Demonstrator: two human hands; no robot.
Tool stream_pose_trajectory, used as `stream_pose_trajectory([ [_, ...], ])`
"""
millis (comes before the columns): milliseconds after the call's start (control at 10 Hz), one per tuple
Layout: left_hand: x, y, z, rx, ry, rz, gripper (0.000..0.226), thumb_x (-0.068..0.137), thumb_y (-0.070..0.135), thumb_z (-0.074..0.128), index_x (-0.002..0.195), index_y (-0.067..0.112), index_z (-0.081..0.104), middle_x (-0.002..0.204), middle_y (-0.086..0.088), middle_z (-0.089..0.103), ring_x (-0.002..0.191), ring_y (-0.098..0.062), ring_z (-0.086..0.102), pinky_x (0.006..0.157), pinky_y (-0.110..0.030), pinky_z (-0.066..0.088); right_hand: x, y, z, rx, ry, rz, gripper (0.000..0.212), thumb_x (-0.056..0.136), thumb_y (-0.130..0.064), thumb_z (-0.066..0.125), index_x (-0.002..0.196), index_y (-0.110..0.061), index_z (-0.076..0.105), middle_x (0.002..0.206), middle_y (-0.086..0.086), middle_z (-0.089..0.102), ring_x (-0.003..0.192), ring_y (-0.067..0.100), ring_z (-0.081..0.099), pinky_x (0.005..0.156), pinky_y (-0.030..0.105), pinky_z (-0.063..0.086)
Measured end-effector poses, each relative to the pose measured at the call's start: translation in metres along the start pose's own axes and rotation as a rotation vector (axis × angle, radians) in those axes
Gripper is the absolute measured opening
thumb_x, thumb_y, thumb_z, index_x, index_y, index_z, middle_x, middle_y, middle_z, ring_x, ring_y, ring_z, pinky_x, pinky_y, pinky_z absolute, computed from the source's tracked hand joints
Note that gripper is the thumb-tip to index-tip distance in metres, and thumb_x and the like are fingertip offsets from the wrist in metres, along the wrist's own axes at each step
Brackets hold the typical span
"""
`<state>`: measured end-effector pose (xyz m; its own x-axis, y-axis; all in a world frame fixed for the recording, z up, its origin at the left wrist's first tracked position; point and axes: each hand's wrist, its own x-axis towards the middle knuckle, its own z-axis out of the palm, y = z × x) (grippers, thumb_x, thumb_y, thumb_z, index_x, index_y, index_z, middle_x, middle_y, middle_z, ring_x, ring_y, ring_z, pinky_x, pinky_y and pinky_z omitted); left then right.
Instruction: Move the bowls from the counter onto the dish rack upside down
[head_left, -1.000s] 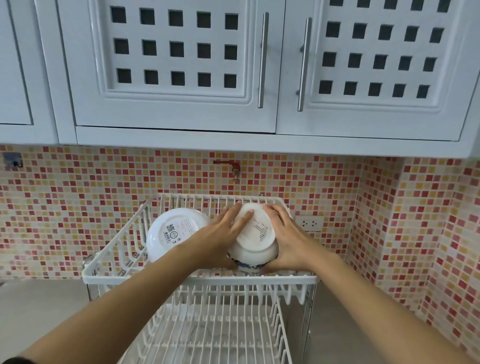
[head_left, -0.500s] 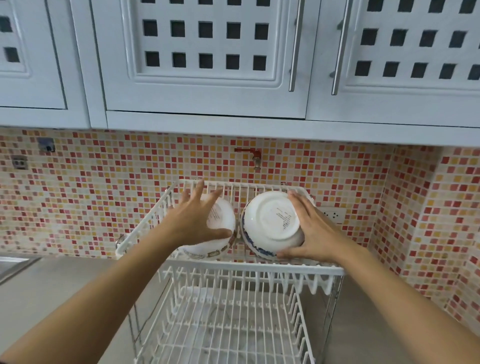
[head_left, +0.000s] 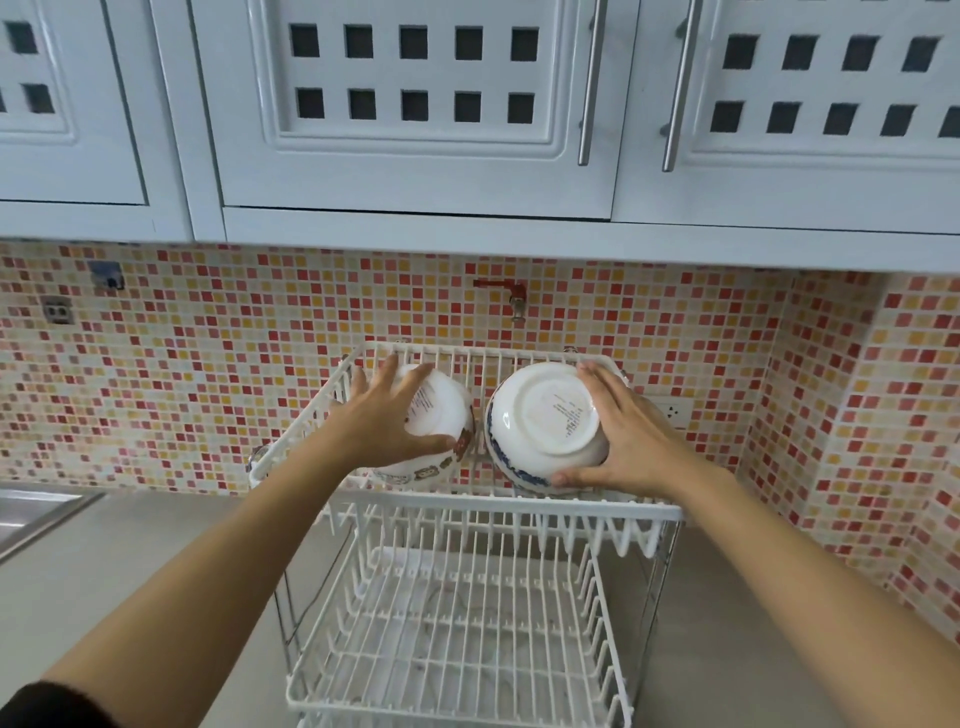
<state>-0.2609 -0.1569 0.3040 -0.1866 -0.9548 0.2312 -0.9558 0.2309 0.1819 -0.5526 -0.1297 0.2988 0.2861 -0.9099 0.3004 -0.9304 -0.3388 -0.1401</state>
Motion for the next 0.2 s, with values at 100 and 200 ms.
stream_pose_trajectory([
  [100,-0.003,0.003,-0.003,0.061,0.011,0.000,0.104,0.068,0.080,0.043,0.146,0.039,-0.013,0.157,-0.005,-0.021,0.142,-0.044,-0.014,0.107,-0.070,0.006,-0.004,-0.005,-0.005,0.015,0.007,0.017,0.125,0.058,-0.082,0.055,0.148,-0.025,-0.012,0.157,-0.004,-0.015,0.145,0.018,-0.004,0.118,0.047,0.007],
  [200,-0.010,0.008,-0.015,-0.074,0.176,0.040,0.086,0.084,0.070,0.025,0.148,0.027,-0.012,0.157,-0.006,-0.021,0.144,-0.034,-0.014,0.114,-0.058,0.002,-0.007,-0.015,-0.008,0.029,0.077,0.032,0.110,0.067,-0.084,0.034,0.149,-0.022,-0.007,0.158,-0.003,-0.012,0.145,0.017,-0.006,0.116,0.043,0.003],
])
